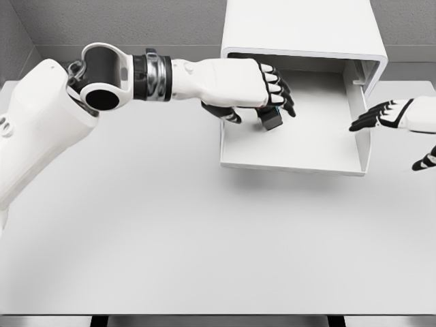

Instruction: Slide open multi-storey tabletop storage cabinets and put open load switch and slide close multi-storey tabletop storage cabinets

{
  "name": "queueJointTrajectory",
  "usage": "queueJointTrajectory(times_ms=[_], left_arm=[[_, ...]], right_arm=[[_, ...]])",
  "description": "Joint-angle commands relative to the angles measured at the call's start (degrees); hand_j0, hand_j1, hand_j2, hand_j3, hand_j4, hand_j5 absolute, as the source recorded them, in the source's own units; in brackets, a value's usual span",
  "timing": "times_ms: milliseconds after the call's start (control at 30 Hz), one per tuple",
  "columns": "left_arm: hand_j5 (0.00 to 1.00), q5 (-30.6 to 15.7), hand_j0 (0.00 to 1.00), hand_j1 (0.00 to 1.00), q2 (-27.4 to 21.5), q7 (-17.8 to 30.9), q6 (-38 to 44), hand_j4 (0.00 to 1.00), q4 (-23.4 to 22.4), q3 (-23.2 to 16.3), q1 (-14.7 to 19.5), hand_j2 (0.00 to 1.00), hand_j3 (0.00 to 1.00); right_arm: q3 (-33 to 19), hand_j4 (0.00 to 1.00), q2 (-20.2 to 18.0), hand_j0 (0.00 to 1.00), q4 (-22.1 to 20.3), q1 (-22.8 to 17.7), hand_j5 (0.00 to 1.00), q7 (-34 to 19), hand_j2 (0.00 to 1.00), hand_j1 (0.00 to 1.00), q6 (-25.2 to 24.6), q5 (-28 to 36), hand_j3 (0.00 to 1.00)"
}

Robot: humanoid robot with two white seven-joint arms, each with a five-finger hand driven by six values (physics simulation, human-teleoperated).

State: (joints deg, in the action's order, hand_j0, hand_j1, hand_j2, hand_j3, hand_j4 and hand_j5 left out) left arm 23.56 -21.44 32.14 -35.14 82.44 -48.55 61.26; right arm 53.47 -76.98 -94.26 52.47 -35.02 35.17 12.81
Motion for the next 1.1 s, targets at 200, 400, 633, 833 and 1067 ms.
queueJointTrajectory(times_ms=[200, 400, 633, 833, 1067], left_arm=[[1.00, -19.95, 1.00, 1.00, -15.47, 0.47, 0.14, 1.00, 13.80, 1.09, 0.26, 1.00, 1.00], [1.00, -29.88, 1.00, 1.00, -32.26, 0.29, 0.14, 1.00, 12.75, 0.38, -0.70, 1.00, 1.00], [1.00, -29.71, 1.00, 1.00, -33.75, 0.29, 0.14, 1.00, 7.03, -0.15, -3.25, 1.00, 1.00], [1.00, -29.36, 1.00, 1.00, -33.58, 0.29, 0.14, 1.00, 7.03, 0.12, -5.62, 1.00, 1.00], [1.00, -29.44, 1.00, 1.00, -33.31, 0.29, 0.14, 1.00, 7.12, -0.15, -5.89, 1.00, 1.00]], right_arm=[[-1.70, 1.00, 0.34, 1.00, -1.80, -0.52, 1.00, 1.01, 1.00, 1.00, -0.17, 0.38, 1.00], [-1.44, 1.00, 2.10, 1.00, -1.98, -2.02, 1.00, 1.53, 1.00, 1.00, -0.17, 0.47, 1.00], [-1.44, 1.00, 3.59, 1.00, -2.06, -4.83, 1.00, 2.77, 1.00, 1.00, -0.17, 0.64, 1.00], [-1.44, 1.00, 4.03, 1.00, -2.15, -6.15, 1.00, 5.14, 1.00, 1.00, -0.17, 0.73, 1.00], [-1.44, 1.00, 5.44, 1.00, -2.41, -7.56, 1.00, 6.28, 1.00, 1.00, -0.17, 0.64, 1.00]])
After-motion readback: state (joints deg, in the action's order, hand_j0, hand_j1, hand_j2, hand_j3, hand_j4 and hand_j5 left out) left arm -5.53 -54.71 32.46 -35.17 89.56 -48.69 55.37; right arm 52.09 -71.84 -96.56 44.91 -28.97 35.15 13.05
